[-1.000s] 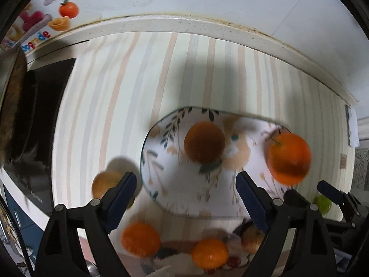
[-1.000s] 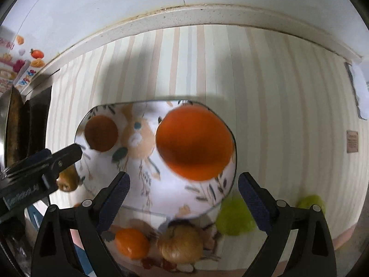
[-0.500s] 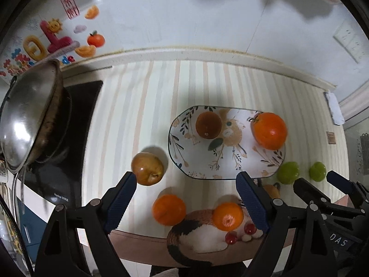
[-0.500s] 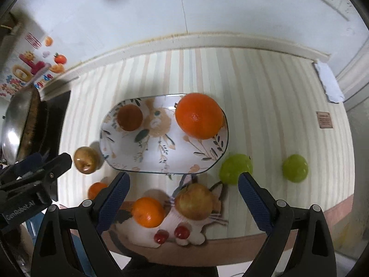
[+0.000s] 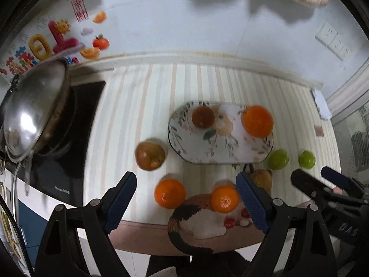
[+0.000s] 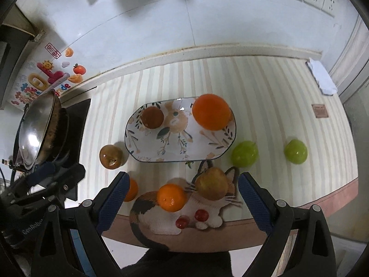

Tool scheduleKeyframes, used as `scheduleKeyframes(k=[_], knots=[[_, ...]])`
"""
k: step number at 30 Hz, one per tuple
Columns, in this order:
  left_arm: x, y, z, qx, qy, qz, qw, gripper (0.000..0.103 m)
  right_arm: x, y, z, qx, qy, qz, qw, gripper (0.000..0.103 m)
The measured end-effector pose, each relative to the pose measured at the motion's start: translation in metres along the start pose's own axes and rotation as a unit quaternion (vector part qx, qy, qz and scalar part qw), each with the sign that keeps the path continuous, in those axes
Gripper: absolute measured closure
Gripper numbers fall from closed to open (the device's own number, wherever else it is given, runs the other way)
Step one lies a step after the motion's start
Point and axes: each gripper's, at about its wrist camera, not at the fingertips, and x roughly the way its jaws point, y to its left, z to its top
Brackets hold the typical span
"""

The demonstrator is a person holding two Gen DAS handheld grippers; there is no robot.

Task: Organize fruits
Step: 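Reach the right tool to the red apple while the left tool grasps an orange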

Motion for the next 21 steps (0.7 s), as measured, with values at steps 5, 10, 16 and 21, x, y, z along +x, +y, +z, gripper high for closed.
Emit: scheduleKeyframes(k=[5,10,16,21], knots=[[0.060,-0.017,-0.015,0.007,0.077,-0.035,0.9964,0.015,0.031,-0.027,-0.003,0.034,0.037,0.007,0.999,0.006],[0.121,-0.050,-0.028,0.032,0.144,-0.059,0.9873,0.015,0.073,-0.060,-0.010,0.072,0.078,0.008,0.994,0.006],[0.189,-0.073,-0.041,0.051,0.218,-0.052,0.9733,0.018,0.110,-0.092,-0.017,0.114,0.106,0.014,0.988,0.006],[0.193,-0.076,-0.047,0.039,0.206,-0.067,0.9755,0.042,0.131,-0.103,-0.019,0.127,0.124,0.025,0.984,0.006]])
